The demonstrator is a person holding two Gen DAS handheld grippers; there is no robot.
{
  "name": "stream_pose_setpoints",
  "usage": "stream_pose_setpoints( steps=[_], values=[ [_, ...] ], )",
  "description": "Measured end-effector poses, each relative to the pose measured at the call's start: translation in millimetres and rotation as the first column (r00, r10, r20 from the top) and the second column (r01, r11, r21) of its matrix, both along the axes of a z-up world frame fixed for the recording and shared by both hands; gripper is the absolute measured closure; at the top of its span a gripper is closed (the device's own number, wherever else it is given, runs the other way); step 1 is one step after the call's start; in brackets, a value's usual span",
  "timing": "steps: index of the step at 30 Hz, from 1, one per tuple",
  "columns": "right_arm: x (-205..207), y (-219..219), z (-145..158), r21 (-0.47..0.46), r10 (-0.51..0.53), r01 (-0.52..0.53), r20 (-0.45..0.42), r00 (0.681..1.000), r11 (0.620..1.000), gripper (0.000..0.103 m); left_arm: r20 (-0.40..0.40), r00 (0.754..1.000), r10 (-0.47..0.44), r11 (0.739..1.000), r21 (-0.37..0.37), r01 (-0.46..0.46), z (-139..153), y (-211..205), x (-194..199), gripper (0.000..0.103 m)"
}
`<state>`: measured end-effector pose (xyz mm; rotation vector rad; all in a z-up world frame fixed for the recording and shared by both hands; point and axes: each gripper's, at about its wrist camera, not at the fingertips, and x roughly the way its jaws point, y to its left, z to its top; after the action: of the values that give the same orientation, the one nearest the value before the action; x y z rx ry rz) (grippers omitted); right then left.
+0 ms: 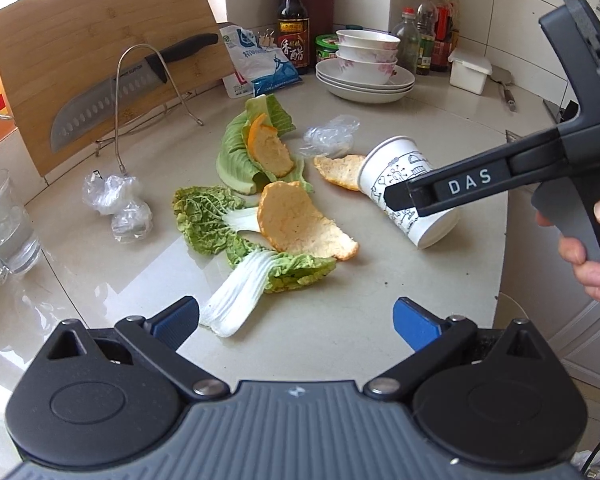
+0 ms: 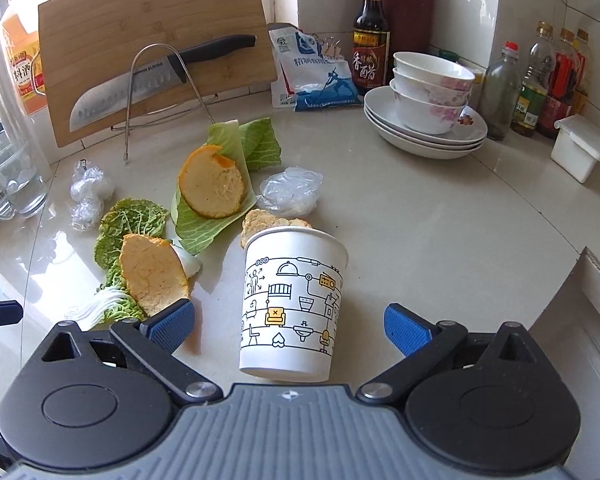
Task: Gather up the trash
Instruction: 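Grasp the white paper cup with the right gripper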
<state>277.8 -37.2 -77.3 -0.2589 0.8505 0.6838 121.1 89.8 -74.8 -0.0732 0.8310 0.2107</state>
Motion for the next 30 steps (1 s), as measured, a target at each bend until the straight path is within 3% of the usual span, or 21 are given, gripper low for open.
stream_pose_setpoints(
  steps=[14, 21, 30],
  values=[
    [15, 26, -16, -0.072, 0.042, -0.045, -0.047, 0.998, 0.996, 0.017, -0.029, 0.999, -0.014, 1.0, -0.006, 0.014, -8, 15, 9, 0.001],
    [16, 29, -16, -0.09, 0.063, -0.068, -0.056, 0.996, 0.994, 0.036, -0.022, 1.0, -0.016, 1.0, -0.003, 0.016, -5, 16, 12, 0.001],
    [11, 25, -10, -0.08, 0.098, -0.102, -0.045, 0.994, 0.992, 0.037, -0.03, 0.999, -0.04, 0.999, 0.012, 0.04, -5, 19, 17, 0.001]
  ],
)
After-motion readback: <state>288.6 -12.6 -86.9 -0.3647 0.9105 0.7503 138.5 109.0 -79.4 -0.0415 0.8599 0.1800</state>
